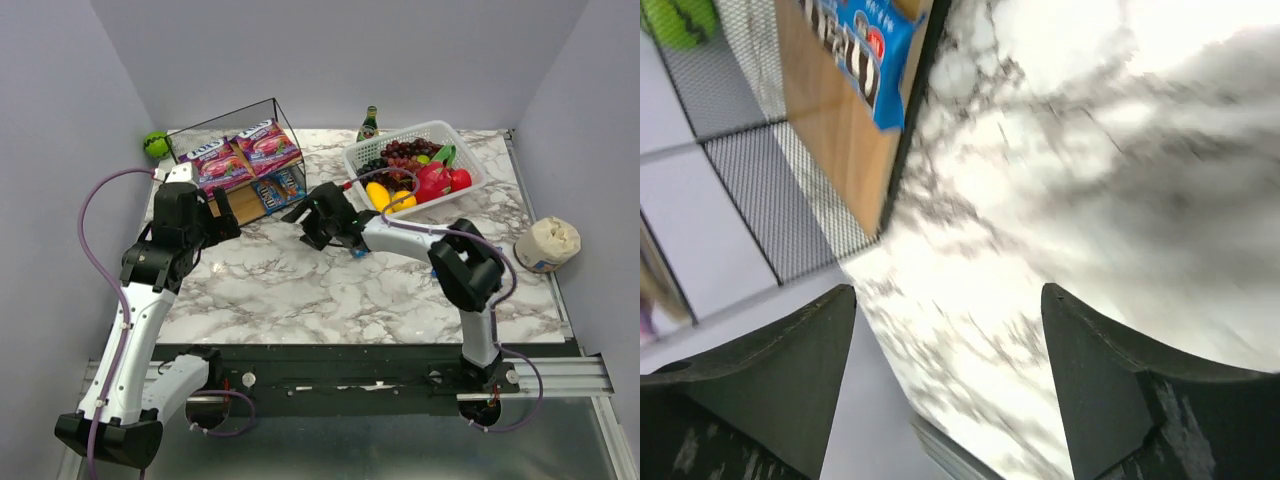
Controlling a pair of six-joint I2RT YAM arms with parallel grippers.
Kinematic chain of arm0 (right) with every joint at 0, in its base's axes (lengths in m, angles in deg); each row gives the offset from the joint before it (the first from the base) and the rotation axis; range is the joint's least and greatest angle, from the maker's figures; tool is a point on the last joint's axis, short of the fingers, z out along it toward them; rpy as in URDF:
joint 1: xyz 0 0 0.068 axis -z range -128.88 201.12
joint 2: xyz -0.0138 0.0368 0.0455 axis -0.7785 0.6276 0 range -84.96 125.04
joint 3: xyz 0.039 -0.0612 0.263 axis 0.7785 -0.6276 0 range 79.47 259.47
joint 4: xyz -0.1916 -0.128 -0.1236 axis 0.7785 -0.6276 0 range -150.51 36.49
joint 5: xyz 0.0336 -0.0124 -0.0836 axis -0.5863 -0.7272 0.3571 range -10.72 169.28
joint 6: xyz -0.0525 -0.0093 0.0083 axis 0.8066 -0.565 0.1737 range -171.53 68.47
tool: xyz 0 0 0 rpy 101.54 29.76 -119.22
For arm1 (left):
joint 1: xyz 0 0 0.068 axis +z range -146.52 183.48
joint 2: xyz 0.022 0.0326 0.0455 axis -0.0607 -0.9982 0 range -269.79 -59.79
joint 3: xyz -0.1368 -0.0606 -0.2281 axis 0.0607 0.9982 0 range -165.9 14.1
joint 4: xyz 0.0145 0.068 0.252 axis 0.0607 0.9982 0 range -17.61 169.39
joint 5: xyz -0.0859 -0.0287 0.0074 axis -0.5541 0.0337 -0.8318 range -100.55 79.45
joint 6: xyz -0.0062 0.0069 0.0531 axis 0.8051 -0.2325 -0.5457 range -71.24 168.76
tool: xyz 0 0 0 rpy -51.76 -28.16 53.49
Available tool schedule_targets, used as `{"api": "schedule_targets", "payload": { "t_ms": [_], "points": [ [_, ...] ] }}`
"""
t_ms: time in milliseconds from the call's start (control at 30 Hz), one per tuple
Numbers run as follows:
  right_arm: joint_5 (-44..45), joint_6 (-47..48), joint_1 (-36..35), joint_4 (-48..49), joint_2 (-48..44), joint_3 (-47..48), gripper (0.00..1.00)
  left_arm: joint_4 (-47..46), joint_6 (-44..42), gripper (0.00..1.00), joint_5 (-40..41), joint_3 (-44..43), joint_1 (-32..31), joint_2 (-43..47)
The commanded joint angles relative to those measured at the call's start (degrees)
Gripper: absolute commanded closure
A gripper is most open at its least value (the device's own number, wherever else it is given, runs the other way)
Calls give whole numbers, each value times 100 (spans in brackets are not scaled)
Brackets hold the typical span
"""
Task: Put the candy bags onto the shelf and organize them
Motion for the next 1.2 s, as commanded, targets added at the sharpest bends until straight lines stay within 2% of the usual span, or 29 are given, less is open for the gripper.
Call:
{"api": "schedule_targets", "payload": {
  "t_ms": [0,233,500,667,933,1167],
  "points": [
    [767,1130,23,-159,-1297,-1112,17,-51,-115,1,-78,97,39,193],
    [1788,825,260,-1188,-2538,-2405,21,-209,-97,1,-298,255,39,176],
    [1490,305,655,-1269,-2900,-3312,35,-236,-132,1,-412,281,39,53],
    [1648,208,708,-987,-2909,-3576,37,-236,-132,1,-421,308,39,35],
    [1692,270,787,-644,-2488,-3463,51,-236,-141,1,-386,308,39,35],
    [1728,296,796,-319,-2110,-3384,55,-192,-159,1,-351,238,39,-9]
  ]
}}
